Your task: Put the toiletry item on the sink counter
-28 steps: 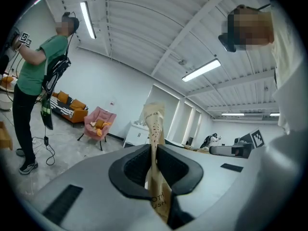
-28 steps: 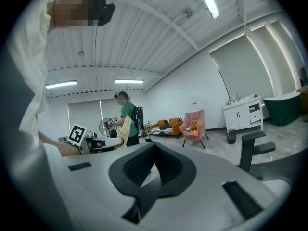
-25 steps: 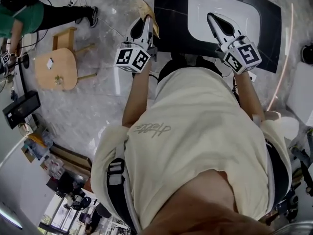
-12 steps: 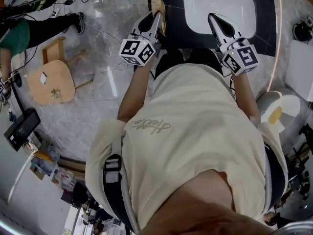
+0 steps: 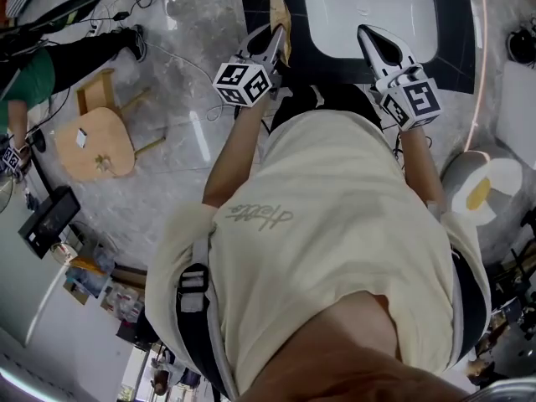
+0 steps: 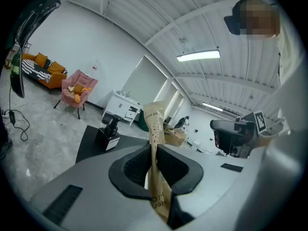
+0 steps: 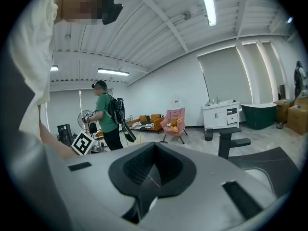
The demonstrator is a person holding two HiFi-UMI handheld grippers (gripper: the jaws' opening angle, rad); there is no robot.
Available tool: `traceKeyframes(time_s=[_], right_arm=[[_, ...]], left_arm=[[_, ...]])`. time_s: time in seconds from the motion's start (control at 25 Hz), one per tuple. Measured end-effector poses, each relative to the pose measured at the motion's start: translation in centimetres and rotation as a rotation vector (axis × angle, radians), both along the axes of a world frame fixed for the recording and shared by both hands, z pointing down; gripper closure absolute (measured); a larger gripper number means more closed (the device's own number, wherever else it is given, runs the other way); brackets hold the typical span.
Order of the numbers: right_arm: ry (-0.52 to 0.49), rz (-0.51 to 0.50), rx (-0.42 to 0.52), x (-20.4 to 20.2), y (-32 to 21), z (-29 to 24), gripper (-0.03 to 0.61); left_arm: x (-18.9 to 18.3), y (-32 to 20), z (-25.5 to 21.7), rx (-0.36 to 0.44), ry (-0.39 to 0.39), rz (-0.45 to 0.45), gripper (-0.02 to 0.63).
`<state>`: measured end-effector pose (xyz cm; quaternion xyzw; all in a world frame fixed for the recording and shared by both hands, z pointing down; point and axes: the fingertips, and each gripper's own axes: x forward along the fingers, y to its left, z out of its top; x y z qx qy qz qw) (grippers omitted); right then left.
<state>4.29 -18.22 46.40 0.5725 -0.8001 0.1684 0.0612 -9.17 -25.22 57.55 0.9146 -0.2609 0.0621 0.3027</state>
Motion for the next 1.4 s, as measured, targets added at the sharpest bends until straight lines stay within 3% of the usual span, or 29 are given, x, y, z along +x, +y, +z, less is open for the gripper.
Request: traceKeyframes(time_s=[0.32,0.64,0.96,1.2,1.4], right_arm=[[0.001,-0.028,-0.059,2.5,-0.4,5.1,0.583],[0.042,-0.131,-0.071,4.0,-1.6,7.0,0.583],[-0.002,-0.183,-0.083,5.2,-3.6,7.3,0.583],[-0.033,-0.168,-0.101,7.6,-4.4,8.3,0.583],[-0.077,-0.165,-0.116,8.7,-5.5,9.0,0.583]], left_arm=[[1.6,-0.5,5.8,-0.143,-0.124,-0.046,0.574],[2.0,-1.9,10.5,-0.273,-0.221,-0.128,0.574],[2.8,-3.0,13.8,-0.381,-0.312,-0.166,0.572],[3.3,-3.3,15.5,-0.426,-0.4,-0.178,0.569],[3.6,-4.1,15.5,-0.405,-0.459,-0.189,0.545]])
